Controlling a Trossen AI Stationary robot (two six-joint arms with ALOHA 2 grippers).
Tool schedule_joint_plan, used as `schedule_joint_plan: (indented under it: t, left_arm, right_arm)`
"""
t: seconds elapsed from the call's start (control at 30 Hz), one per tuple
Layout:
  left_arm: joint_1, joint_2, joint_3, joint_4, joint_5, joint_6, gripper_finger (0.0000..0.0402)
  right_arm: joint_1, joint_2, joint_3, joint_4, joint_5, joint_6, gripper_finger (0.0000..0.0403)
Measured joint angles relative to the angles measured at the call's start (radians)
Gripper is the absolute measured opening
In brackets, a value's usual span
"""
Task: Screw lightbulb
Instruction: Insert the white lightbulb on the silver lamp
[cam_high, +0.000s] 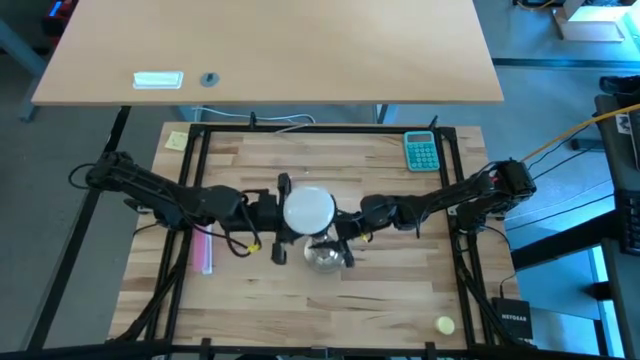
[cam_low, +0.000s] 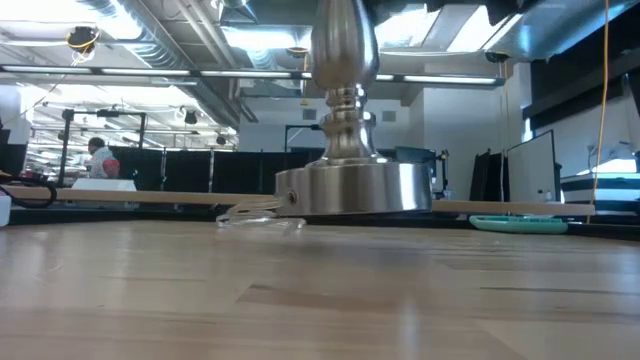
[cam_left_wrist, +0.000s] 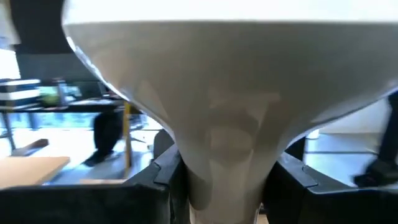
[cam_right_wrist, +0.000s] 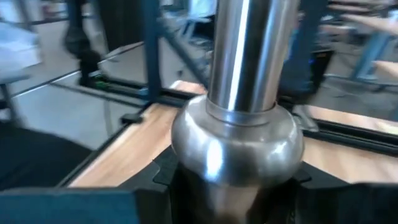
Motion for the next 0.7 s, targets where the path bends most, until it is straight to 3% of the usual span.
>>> schedule_joint_plan:
  t: [0.43,0.6,0.7]
  left_arm:
    - [0.031,0.002,-0.001,-0.047,0.425,0.114,0.0137]
    - [0.074,0.008,-0.002,-0.071,0.603,0.162,0.0137]
    - [0.083,0.007,-0.002,-0.081,0.61,0.147,0.0137]
  right_arm:
    - [0.038,0.001,0.071,-0.185,-0.237,0.015,0.0141]
    - [0.038,0.015,0.073,-0.193,-0.254,0.01,0.0141]
    - [0.038,0.018,0.073,-0.193,-0.227,0.008,0.0141]
